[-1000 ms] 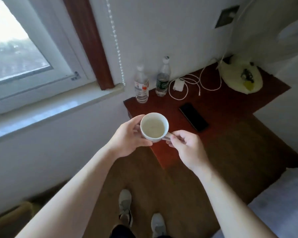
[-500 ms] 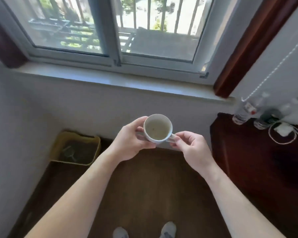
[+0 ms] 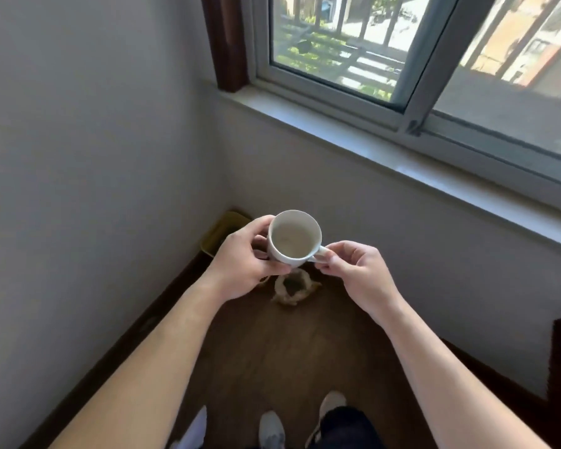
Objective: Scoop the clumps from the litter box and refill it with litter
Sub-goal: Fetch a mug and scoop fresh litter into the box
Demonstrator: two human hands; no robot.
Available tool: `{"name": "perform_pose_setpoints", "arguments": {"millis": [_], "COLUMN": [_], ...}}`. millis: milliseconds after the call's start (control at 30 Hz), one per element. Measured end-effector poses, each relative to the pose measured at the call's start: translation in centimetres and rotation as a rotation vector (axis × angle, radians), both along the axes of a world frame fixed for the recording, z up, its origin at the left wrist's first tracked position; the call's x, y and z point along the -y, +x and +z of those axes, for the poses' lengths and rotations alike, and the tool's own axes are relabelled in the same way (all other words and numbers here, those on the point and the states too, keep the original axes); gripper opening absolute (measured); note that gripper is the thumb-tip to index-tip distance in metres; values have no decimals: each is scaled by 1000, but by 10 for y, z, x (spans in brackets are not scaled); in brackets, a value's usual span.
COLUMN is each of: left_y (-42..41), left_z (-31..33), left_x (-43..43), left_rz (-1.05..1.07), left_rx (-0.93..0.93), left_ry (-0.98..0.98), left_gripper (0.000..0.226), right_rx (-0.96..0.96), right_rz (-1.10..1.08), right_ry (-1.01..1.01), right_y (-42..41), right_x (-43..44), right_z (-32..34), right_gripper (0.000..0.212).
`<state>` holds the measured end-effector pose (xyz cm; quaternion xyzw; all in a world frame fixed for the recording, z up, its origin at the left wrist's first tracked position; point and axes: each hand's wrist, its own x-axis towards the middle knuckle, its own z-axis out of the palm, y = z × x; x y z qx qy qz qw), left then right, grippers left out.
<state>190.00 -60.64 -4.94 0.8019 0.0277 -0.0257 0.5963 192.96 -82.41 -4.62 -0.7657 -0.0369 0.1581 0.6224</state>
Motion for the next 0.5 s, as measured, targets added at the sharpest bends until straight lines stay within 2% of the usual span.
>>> {"name": "perform_pose_setpoints", "arguments": {"millis": [300,500], "left_y": [43,104], "left_z": [-34,-89], "left_x": [-34,-27], "left_rz": [120,155], "left_rx": [-43,-102], "left_ry": [-3,-4], "left_gripper": [76,76], "right_rx": [-6,1], "right_rz": [156,214], "right_ry": [-72,-138], "right_y": [71,143], "right_x": [-35,-30], "right_z": [-29,-86], "right_gripper": [12,10]}}
